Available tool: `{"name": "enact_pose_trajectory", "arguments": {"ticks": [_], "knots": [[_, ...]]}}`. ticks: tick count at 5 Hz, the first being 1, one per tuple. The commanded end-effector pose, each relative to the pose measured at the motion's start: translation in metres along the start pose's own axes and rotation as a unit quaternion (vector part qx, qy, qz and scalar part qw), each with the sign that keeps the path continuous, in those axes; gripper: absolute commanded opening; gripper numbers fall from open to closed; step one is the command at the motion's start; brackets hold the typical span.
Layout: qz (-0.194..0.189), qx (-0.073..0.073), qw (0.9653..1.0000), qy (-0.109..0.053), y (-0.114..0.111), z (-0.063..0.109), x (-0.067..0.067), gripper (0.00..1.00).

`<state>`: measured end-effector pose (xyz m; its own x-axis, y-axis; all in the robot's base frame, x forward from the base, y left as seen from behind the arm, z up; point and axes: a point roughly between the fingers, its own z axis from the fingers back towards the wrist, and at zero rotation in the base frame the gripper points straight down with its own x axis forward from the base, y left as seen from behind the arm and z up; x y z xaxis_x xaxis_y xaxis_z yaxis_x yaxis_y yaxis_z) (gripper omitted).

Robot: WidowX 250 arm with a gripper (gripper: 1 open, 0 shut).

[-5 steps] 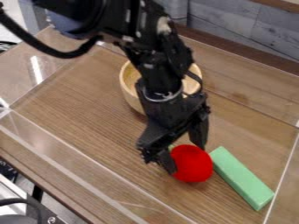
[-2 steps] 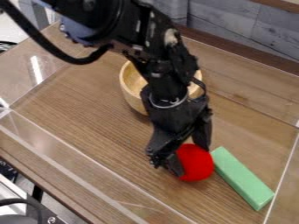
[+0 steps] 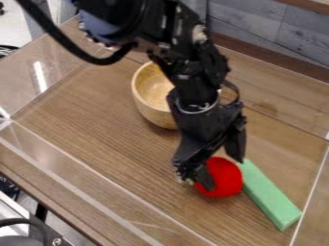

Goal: Move the red fruit to the left

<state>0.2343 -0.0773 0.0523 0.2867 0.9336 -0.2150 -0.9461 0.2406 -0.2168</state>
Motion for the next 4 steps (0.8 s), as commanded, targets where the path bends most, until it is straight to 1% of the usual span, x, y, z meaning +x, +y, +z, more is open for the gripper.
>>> {"name": "enact_pose_trajectory", "arguments": {"ticks": [1, 2, 3, 4], "knots": [[-0.010, -0.023, 0.9997, 0.003, -0.015, 0.002, 0.000, 1.00], [-0.009, -0.020, 0.9997, -0.005, -0.023, -0.006, 0.000, 0.00], [-0.012, -0.022, 0.9997, -0.002, -0.035, 0.002, -0.002, 0.00], [-0.002, -0.036, 0.9993, 0.012, -0.032, 0.039, 0.002, 0.00]]}}
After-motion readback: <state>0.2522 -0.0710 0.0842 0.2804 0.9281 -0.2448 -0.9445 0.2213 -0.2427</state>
